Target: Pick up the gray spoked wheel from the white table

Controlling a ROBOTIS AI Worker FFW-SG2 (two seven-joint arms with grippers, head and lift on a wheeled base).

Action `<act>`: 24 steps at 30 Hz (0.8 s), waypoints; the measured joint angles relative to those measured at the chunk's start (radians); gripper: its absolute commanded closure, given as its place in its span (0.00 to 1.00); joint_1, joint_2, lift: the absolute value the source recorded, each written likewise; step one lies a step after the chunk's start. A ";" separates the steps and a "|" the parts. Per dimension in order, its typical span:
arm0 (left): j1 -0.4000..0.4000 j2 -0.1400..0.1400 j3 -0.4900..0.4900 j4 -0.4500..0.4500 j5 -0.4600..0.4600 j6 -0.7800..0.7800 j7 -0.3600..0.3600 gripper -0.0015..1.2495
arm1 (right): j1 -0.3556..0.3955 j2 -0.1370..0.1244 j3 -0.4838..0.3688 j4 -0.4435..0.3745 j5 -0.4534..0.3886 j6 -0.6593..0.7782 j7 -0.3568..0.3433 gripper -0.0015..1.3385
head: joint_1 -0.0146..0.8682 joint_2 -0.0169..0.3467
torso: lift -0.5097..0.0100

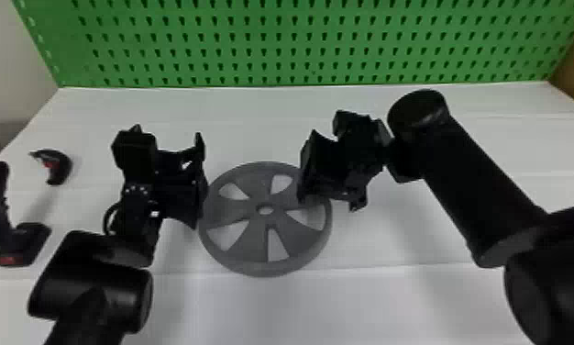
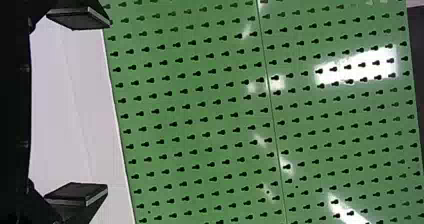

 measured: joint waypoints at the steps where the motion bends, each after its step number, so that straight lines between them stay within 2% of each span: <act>1: 0.000 0.000 0.000 0.000 0.000 0.000 0.000 0.10 | 0.000 0.000 0.002 0.001 0.000 -0.001 0.000 0.08 | 0.89 0.15 | 0.78; 13: -0.003 0.000 -0.002 0.001 -0.001 0.000 0.001 0.10 | 0.000 0.000 0.060 0.016 0.009 -0.027 0.000 0.08 | 0.89 0.15 | 0.78; 24: -0.006 0.000 -0.004 0.002 -0.001 0.000 0.002 0.10 | 0.002 0.000 0.080 0.050 -0.003 -0.057 0.000 0.08 | 0.89 0.15 | 0.78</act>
